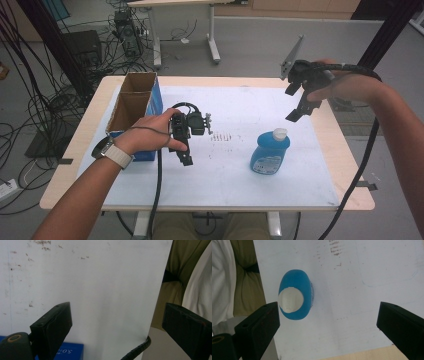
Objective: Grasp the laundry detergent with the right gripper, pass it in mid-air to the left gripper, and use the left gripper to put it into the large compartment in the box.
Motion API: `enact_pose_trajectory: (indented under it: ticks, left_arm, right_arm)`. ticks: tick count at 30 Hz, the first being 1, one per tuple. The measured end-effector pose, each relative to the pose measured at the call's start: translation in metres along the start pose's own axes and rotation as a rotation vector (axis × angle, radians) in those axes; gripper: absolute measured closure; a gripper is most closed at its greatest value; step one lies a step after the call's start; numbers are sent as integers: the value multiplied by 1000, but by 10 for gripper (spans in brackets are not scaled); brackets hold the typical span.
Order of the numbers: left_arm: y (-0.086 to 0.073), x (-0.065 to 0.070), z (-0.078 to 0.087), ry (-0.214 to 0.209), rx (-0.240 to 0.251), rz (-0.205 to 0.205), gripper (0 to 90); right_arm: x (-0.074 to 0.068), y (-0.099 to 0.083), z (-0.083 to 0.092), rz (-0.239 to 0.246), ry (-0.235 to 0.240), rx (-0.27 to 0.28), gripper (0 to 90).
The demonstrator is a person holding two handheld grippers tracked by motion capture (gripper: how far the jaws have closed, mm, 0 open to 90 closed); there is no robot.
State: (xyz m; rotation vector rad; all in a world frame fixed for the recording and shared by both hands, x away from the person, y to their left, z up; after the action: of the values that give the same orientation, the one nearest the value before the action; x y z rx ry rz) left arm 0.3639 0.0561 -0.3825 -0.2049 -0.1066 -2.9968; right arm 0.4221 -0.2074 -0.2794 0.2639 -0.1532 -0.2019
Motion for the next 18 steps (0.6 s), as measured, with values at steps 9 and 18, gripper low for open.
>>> enact_pose_trajectory:
  ticks: [9,18]
  left_arm:
    - [1,-1,-1,1,1,2,97]
    - [4,0,-2,2,6,2,97]
  right_arm:
    - [-16,-7,-6,13,15,32,48]
    - [-28,-16,-18,17,23,54,50]
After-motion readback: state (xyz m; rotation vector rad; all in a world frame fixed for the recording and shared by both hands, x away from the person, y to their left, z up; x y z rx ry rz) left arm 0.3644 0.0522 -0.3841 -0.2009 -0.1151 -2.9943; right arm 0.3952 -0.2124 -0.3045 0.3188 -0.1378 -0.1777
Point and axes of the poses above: each handheld gripper's, and its own axes: z roughly backward along the jaws, y roughly out of its top, x roughly to its right, the point moved 10 cm from there along -z, roughly forward along the jaws, and after that the axes turned 6 degrees about -y, right-handed, at the moved point
